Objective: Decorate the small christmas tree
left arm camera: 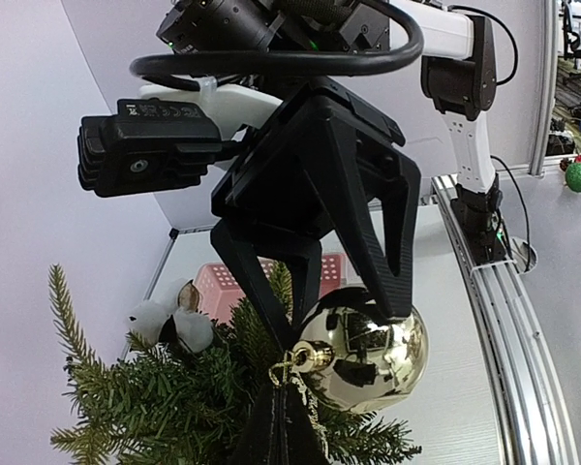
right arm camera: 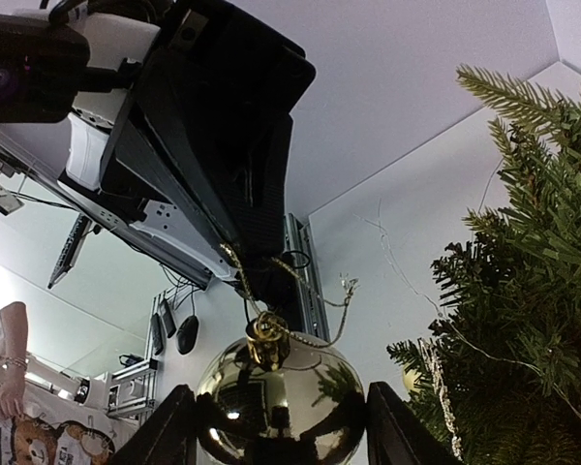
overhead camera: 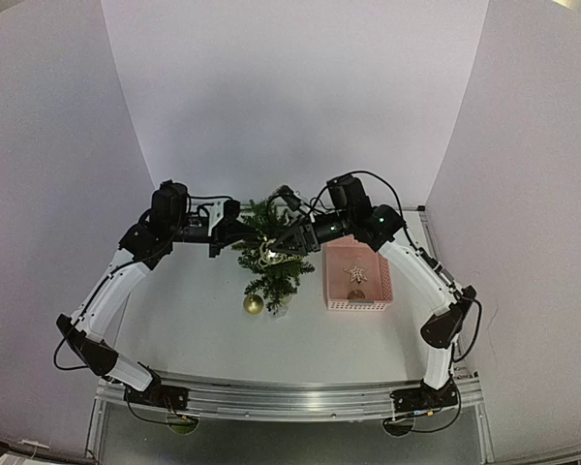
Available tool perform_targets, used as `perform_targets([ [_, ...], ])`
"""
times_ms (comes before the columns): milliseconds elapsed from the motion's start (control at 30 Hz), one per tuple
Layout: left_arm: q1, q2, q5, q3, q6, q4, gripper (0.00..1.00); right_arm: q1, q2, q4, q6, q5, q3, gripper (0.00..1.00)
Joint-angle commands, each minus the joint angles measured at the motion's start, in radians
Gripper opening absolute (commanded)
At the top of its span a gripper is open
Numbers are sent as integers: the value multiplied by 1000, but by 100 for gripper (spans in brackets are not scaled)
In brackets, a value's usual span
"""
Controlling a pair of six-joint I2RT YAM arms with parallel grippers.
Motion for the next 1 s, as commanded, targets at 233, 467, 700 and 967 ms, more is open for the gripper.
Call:
perform_targets([
  [233, 11, -69, -105, 133, 255, -231, 0, 10, -36, 34, 19, 3, 81, 66],
  [467, 25, -99, -280, 135, 416, -340, 0, 36, -5, 52, 39, 18, 134, 66],
  [700, 125, -83, -322, 157, 459, -419, 0, 38, -22, 61, 34, 24, 121, 66],
  [967, 178, -43, -407, 146, 476, -417, 0, 38, -45, 78, 18, 24, 82, 66],
])
